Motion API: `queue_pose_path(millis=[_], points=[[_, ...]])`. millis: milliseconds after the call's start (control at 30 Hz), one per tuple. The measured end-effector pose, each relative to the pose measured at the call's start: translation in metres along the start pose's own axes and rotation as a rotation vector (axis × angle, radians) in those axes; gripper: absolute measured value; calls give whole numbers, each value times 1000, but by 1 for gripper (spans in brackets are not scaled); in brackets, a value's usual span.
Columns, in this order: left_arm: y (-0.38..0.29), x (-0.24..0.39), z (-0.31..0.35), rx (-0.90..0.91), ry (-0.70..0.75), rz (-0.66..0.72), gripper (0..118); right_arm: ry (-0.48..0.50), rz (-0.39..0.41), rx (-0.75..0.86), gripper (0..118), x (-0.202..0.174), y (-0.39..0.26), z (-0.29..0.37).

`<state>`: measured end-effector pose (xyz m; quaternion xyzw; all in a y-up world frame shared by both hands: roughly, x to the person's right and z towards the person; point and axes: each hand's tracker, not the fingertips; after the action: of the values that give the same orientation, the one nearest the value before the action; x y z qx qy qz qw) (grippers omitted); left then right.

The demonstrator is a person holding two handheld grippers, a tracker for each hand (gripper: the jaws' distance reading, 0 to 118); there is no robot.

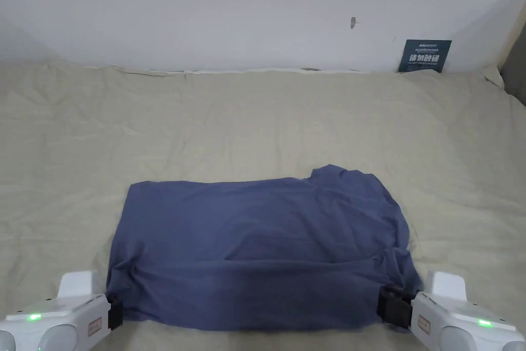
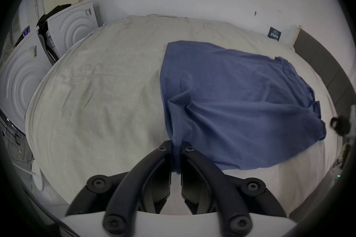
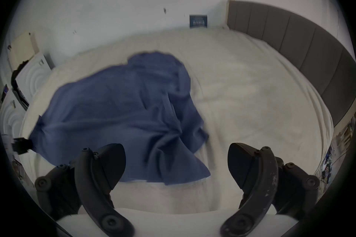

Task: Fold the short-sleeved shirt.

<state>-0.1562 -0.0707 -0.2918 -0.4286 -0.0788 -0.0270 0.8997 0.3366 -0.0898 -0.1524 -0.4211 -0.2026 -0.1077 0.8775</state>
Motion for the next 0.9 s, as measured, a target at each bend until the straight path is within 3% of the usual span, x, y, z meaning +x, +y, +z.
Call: queue_pose_path(millis=[133, 267, 333, 567, 633, 900], points=[[4, -4, 5, 10, -11, 12, 9, 6, 13, -73, 103, 1, -8, -29], [1, -8, 2, 0, -6, 31, 9, 131, -69, -98, 41, 3, -12, -22], [-2, -11, 1, -5, -10, 58, 9, 114, -41, -61, 21, 0, -12, -7], [-18, -26, 29, 7, -28, 140, 9, 180, -85, 4, 18, 15, -14, 48], [-30, -32, 42, 11, -31, 147, 9, 196, -93, 4, 18, 34, -21, 42], [-90, -43, 44, -110, -7, 171, 9, 199, -93, -126, 18, 49, -81, 46]])
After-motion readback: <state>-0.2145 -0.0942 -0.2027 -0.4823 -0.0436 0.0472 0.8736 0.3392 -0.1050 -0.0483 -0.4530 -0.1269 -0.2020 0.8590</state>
